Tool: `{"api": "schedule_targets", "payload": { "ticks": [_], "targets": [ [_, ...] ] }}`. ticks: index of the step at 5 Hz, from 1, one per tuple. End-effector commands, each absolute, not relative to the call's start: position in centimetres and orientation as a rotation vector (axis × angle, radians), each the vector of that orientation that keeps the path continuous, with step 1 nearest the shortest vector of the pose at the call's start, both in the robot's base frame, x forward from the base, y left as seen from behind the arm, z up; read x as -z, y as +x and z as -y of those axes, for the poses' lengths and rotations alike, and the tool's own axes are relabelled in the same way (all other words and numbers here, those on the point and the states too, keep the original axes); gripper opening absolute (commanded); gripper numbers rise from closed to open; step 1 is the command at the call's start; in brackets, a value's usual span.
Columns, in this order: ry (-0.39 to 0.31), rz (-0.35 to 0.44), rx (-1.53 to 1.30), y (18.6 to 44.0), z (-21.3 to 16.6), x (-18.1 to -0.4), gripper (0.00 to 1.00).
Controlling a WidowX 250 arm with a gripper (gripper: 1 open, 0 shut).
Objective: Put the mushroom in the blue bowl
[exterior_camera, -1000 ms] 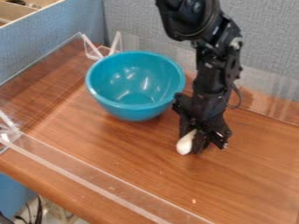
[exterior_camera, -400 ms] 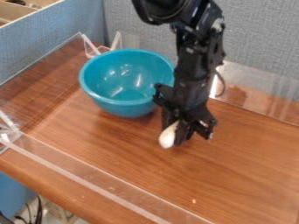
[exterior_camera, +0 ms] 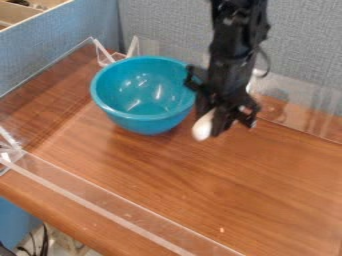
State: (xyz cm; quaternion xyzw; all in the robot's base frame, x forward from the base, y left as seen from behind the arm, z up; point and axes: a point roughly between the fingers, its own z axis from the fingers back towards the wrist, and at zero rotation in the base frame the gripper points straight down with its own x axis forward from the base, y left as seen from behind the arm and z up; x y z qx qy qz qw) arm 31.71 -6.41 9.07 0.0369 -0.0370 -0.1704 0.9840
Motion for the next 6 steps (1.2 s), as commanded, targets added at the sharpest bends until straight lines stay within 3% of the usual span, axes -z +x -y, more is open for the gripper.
{"api": "schedule_targets", "payload": {
  "ticks": [1,2,3,6],
  "targets": [
    [0.078,0.193,0.344,33.4,8.4,-13.8,0.0],
    [0.082,0.212,0.367,33.3,8.2,-15.3,0.0],
    [0.072,0.213,0.403,33.5,8.9,-15.2,0.0],
    [0.051,0.201,0.421,33.1,5.1,-15.1,0.0]
  ]
}}
